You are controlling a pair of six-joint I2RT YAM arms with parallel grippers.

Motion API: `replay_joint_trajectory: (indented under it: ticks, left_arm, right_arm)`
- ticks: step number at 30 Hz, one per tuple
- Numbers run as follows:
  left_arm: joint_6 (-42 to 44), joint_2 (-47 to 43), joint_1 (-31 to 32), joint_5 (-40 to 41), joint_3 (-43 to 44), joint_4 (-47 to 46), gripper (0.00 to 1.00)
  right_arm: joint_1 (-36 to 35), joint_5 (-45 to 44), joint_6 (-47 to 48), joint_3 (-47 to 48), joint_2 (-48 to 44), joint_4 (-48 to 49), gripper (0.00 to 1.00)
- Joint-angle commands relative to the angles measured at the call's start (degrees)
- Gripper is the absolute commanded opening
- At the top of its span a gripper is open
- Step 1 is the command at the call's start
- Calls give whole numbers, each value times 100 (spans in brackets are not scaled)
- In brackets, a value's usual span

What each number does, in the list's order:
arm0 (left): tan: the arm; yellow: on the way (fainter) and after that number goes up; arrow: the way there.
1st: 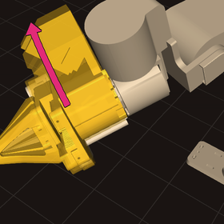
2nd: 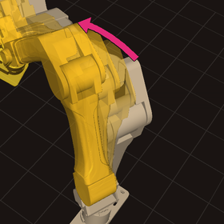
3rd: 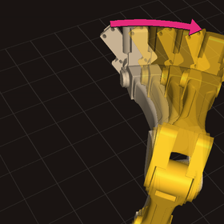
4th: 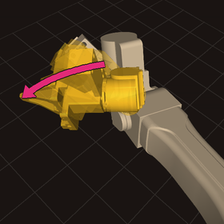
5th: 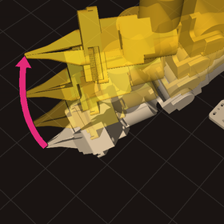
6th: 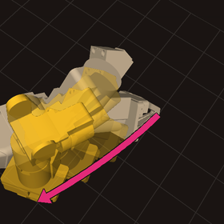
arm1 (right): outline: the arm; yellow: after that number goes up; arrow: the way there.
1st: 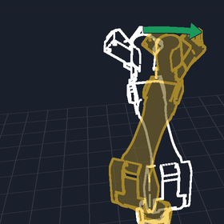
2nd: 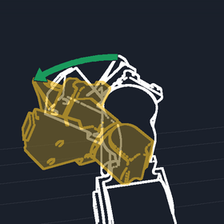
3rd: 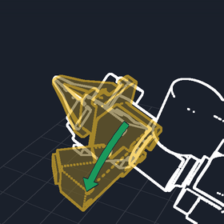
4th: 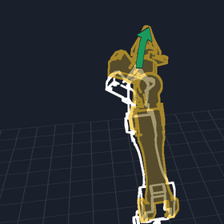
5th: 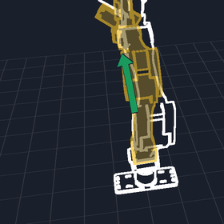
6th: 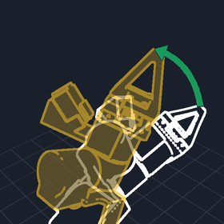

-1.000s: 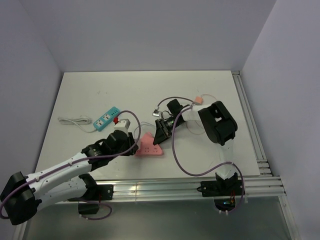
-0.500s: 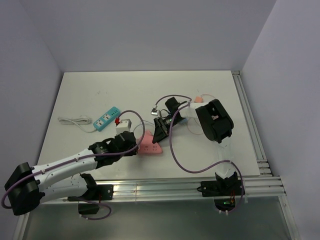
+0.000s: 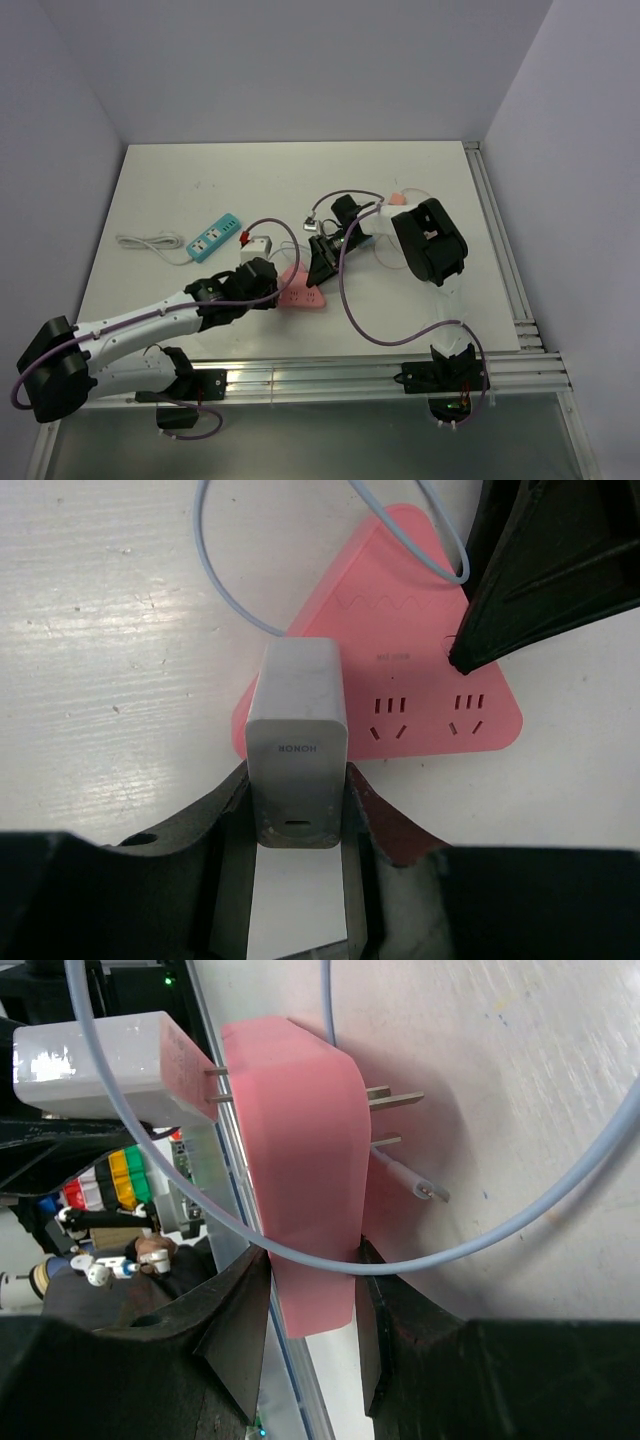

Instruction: Insert the plug

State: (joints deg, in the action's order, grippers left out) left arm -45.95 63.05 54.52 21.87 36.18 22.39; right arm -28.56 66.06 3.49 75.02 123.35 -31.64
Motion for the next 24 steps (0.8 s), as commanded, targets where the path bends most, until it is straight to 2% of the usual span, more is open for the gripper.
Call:
replay_joint_trajectory:
  ticks: [1,9,12,16,20,24]
  left_arm:
    - [517,295,-99,-340,301,1,0]
    - [798,867,-354,-1324,477,72,0]
    - [921,1157,-416,-1273,609,344,0]
    - [966,1271,-652,-2043,277,-163,0]
    - [957,1657,-768,-2133,170,-437,0]
    - [650,1851,-750,-2257,-181,-1131,0]
  right_arm:
    - [-18,-593,170,179,-101,-255,0]
    - [-168,-1288,179,750,22,-790,0]
    - [-194,-1411,196,856,40,-879,0]
    - [-291,-1649,214,1032,224,-1037,0]
    - [-405,-1728,188,1084,304,-1037,0]
    - [-440,-1728,153,1093,374,-976,0]
